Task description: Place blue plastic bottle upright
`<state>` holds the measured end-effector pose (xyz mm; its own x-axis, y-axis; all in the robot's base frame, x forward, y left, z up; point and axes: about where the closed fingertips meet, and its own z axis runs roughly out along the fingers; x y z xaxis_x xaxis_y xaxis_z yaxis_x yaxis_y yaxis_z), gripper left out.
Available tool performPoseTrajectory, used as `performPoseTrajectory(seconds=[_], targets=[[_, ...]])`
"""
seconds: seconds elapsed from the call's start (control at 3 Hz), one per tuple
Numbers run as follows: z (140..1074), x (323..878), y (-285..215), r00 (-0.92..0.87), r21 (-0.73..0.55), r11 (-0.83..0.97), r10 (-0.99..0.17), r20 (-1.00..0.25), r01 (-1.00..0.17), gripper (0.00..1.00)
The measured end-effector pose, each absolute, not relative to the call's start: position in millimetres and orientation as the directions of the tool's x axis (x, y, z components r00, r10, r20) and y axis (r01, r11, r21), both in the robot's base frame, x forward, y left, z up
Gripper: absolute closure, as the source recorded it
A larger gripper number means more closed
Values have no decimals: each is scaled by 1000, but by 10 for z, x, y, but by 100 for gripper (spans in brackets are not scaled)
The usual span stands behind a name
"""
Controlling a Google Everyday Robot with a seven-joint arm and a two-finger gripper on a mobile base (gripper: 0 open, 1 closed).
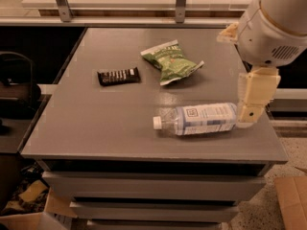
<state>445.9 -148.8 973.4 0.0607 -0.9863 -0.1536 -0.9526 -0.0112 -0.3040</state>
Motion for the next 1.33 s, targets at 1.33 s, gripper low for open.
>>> performPoseTrajectory(seconds=[1.33], targets=[[8937,4599,-809,205,-156,-196,-978,-46,-968,0]])
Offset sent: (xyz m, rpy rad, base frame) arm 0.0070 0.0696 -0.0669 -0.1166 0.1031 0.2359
